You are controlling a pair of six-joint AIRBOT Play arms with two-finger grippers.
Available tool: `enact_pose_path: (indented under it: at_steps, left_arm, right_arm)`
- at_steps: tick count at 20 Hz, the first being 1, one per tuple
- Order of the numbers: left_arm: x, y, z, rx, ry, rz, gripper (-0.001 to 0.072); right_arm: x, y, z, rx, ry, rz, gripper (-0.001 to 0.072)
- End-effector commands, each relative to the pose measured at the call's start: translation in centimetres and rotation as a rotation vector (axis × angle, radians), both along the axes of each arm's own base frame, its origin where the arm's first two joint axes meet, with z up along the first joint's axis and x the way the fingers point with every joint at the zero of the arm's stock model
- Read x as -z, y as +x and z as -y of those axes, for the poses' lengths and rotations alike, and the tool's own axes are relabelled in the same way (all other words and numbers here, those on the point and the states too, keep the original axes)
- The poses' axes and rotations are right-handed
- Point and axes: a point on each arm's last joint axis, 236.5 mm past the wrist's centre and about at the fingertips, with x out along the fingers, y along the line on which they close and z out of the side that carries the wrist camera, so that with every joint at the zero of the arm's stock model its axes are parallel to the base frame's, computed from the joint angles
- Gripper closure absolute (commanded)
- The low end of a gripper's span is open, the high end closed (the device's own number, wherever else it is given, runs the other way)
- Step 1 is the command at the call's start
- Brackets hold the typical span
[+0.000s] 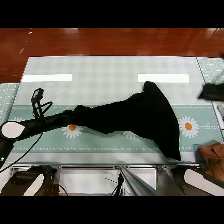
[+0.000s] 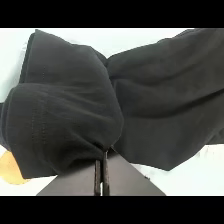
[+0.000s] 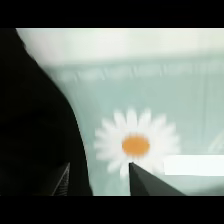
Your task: Fold the shirts.
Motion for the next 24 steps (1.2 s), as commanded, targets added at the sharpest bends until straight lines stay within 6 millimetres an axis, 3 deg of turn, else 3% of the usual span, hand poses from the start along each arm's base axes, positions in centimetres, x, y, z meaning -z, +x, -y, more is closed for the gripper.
enact_pose_path:
  at_steps: [1,2,5,9,13,16,20,24]
  left_arm:
    - [0.0,0.1,-0.1,-0.004,0.002,0.004,0.0684]
    - [0.0,0.2,-0.1,-0.006,0.003,0.008,0.0683]
    - [-0.2,0.4,-0.2,-0.01,0.004,0.015,0.0683]
    - [-0.2,0.5,-0.2,-0.01,0.004,0.017,0.0683]
    - [-0.3,0.5,-0.2,-0.01,0.003,0.016,0.0683]
    - [-0.2,0.4,-0.1,-0.01,0.003,0.016,0.0683]
    - [-0.3,0.4,-0.1,-0.01,0.003,0.016,0.0684]
    - [-0.2,0.4,-0.1,-0.01,0.003,0.016,0.0683]
  right_arm:
    - [2.9,-8.7,-2.0,0.213,0.234,-0.095,0.0198]
    - [4.7,-11.0,-3.7,0.228,0.282,-0.143,0.0162]
    - [8.7,-16.1,-7.8,0.211,0.367,-0.26,0.0162]
    - [10.7,-19.1,-10.2,0.194,0.41,-0.32,0.0162]
    - [11.1,-19.2,-10.2,0.2,0.406,-0.321,0.0163]
    - [11.7,-18.8,-9.1,0.244,0.356,-0.31,0.0164]
    - [12.3,-17.3,-7.9,0.303,0.312,-0.251,0.0164]
    - [12.7,-15.4,-8.5,0.3,0.311,-0.199,0.0164]
